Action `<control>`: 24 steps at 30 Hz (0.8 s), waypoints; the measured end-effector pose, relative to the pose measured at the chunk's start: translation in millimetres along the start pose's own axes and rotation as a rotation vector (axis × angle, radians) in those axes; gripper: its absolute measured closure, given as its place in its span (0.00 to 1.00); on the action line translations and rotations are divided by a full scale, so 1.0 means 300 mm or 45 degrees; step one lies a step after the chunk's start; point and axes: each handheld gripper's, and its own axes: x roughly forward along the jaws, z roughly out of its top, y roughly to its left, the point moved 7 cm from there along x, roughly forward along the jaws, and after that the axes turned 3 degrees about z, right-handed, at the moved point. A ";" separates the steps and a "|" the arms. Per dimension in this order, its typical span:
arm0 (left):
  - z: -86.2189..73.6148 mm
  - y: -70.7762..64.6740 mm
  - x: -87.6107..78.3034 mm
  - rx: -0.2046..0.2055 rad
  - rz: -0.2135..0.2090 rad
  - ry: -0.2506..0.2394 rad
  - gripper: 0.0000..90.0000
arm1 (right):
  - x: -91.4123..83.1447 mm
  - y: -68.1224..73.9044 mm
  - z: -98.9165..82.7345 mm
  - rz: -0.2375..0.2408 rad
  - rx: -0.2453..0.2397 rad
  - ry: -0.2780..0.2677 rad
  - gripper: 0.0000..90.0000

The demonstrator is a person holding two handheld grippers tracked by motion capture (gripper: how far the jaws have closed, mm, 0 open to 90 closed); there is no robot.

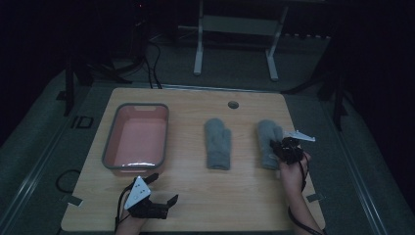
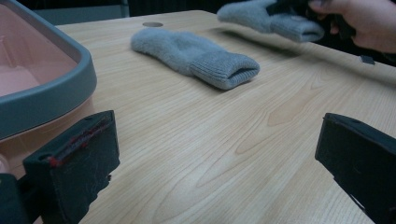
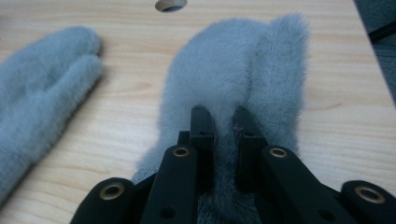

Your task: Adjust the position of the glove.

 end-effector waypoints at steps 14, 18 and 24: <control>0.000 0.002 0.000 -0.005 0.009 0.001 0.00 | -0.048 0.159 0.144 0.048 0.031 -0.082 0.91; 0.002 0.002 0.000 -0.013 0.007 -0.005 0.00 | -0.046 0.221 0.176 0.052 0.036 -0.087 0.91; 0.005 -0.004 -0.004 -0.002 -0.002 -0.014 0.00 | -0.029 0.345 0.215 0.104 0.013 -0.093 0.91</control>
